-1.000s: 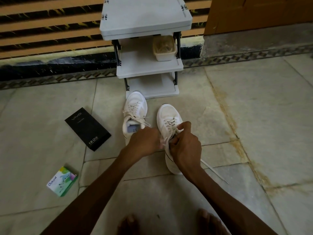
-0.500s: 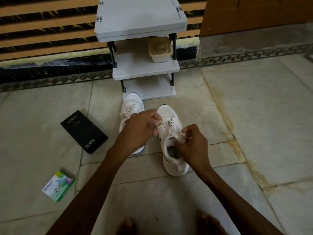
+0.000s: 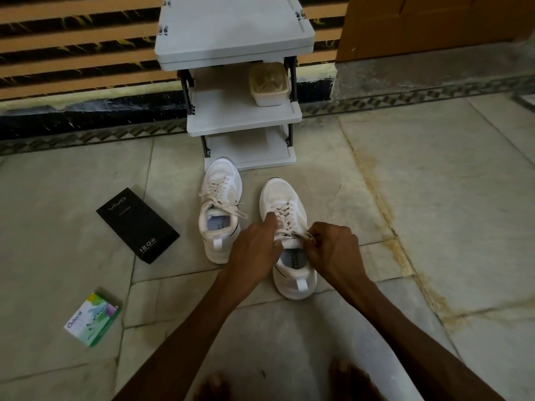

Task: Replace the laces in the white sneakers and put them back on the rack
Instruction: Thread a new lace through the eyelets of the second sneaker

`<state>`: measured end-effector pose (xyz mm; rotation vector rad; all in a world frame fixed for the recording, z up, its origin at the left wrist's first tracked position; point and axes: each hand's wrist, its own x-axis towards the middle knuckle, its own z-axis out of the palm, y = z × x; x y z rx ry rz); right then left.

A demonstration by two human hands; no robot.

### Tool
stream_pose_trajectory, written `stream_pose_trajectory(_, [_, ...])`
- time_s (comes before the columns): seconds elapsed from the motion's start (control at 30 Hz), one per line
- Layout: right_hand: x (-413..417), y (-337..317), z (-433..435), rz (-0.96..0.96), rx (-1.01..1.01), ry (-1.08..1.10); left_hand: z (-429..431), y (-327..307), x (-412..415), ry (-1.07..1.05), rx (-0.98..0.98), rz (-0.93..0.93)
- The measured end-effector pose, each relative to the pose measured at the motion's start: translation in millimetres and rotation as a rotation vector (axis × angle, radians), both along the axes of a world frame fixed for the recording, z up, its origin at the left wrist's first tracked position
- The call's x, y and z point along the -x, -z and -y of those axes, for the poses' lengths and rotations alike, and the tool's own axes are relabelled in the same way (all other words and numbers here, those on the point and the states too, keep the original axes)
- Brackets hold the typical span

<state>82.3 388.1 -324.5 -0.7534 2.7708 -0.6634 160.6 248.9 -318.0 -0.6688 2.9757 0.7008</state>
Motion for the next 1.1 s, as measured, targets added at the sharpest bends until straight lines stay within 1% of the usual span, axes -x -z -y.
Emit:
stream_pose_trajectory(0.17, [3,2,-4,0.046,0.059,0.043,-1,5,1,-0.003,0.019,0.019])
stream_pose_trajectory(0.27, [5,3,-6,0.092,0.088,0.041,2,3,0,-0.002,-0.027,0.021])
stream_pose_trajectory(0.4, [19,-7,-15,0.275,0.041,0.012,18,1,-7,-0.057,-0.308,-0.009])
stream_pose_trajectory(0.47, [26,-18,-18,0.350,0.046,0.007,23,-5,-11,-0.088,-0.402,-0.069])
stream_pose_trajectory(0.5, [27,-25,-19,0.390,0.089,0.025,24,-9,-12,-0.103,-0.448,-0.108])
stream_pose_trajectory(0.6, [29,-56,-14,0.536,0.303,0.094,24,-26,-8,-0.109,-0.612,-0.238])
stream_pose_trajectory(0.67, [30,-80,-11,0.616,0.415,0.099,24,-39,-2,-0.090,-0.658,-0.322])
stream_pose_trajectory(0.73, [31,-102,-9,0.661,0.484,0.062,23,-54,5,-0.083,-0.701,-0.403])
stream_pose_trajectory(0.87, [38,-141,-7,0.696,0.553,0.008,19,-93,14,-0.104,-0.871,-0.564])
stream_pose_trajectory(0.97, [42,-160,-5,0.706,0.573,-0.058,18,-119,20,-0.109,-0.911,-0.668])
stream_pose_trajectory(1.1, [49,-187,-5,0.789,0.719,-0.086,19,-153,29,-0.067,-0.925,-0.772])
